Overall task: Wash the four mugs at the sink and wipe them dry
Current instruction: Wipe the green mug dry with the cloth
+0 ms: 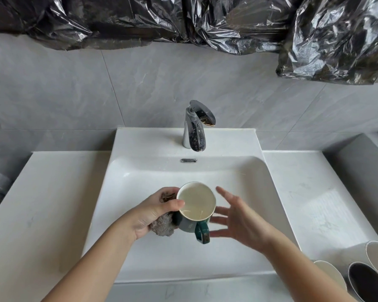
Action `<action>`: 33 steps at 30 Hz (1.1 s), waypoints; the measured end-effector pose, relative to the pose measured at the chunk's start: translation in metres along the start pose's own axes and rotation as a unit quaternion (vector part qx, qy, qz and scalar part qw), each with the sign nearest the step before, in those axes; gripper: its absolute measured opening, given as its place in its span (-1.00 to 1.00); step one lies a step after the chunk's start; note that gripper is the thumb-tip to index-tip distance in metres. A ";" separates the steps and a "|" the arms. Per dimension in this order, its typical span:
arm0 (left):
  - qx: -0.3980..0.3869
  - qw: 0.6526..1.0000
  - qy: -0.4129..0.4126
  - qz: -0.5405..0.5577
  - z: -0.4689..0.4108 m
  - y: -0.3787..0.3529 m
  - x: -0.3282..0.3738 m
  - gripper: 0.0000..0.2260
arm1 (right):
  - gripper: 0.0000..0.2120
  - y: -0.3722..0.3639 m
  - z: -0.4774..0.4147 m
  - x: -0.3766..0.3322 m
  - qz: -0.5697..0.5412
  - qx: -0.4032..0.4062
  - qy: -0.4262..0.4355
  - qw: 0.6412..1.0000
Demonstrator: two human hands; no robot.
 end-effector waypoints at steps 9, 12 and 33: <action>0.045 0.999 -0.027 0.000 0.001 -0.003 -0.017 -0.25 | -0.17 -0.009 -0.011 0.031 -0.066 -0.027 -0.039 0.997; 0.220 0.967 -0.128 0.022 0.005 -0.009 -0.015 -0.70 | -0.21 -0.009 -0.019 0.034 -0.070 0.014 0.002 0.997; 0.247 0.933 -0.230 -0.126 0.007 -0.017 0.011 -0.73 | -0.26 -0.006 -0.014 0.039 -0.007 -0.005 0.064 0.998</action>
Point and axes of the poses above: each hand's wrist, its own z-axis away from the middle knuckle, its own y-axis out of the back of the hand, x = y × z, the point moved 5 cm from there along -z, towards the middle knuckle, and after that the axes turned 15 degrees about -z, right-handed, at the moved point
